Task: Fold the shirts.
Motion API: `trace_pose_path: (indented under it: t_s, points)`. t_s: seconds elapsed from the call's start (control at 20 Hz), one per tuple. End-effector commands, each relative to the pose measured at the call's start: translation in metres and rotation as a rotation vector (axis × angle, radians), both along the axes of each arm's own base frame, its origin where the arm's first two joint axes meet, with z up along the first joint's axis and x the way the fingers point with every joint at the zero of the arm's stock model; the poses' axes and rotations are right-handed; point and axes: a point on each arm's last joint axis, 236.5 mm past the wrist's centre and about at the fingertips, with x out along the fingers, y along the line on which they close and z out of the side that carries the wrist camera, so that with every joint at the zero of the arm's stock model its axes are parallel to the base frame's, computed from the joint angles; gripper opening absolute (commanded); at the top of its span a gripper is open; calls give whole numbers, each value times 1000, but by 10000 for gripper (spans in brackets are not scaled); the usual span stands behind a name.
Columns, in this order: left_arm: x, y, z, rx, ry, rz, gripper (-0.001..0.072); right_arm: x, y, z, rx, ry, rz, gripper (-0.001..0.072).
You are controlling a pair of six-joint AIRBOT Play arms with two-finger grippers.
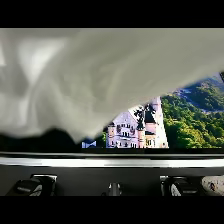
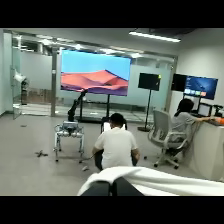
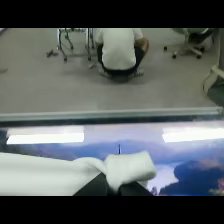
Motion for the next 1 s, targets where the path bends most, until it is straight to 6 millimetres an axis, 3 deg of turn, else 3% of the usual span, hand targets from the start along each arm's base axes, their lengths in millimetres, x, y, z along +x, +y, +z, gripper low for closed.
trace_pose_path:
  t_s: [0.0,0.1,0.3,0.4,0.5,0.6,0.7,0.75,0.8,0.85,0.9,0.95]
  points:
    - [44,29,-44,104,184,159,26,20,-5,-80,4,355,-17,21]
    - [93,32,-116,189,441,192,27,53,-2,-148,18,616,2,21]
    - [188,18,-307,329,900,157,27,135,16,-316,108,981,57,21]
    - [219,11,-383,305,1037,150,27,177,26,-377,197,1011,44,22]
    - [237,2,-439,230,1159,151,29,208,42,-415,339,1016,20,22]
    - [243,-15,-492,142,1282,117,65,224,65,-440,501,1041,18,22]
    - [241,-46,-530,29,1385,26,74,233,88,-456,563,1053,94,30]
    - [239,-61,-541,-22,1421,-19,199,234,95,-457,574,1054,123,112]
    - [235,-70,-548,-45,1452,-60,451,235,95,-453,564,1044,129,262]
    - [229,-70,-550,-20,1480,-95,496,235,90,-444,531,1031,152,417]
    - [219,-59,-549,17,1518,-111,495,231,82,-430,477,1019,196,489]
    - [207,-43,-547,37,1560,-114,492,225,64,-420,428,1015,197,493]
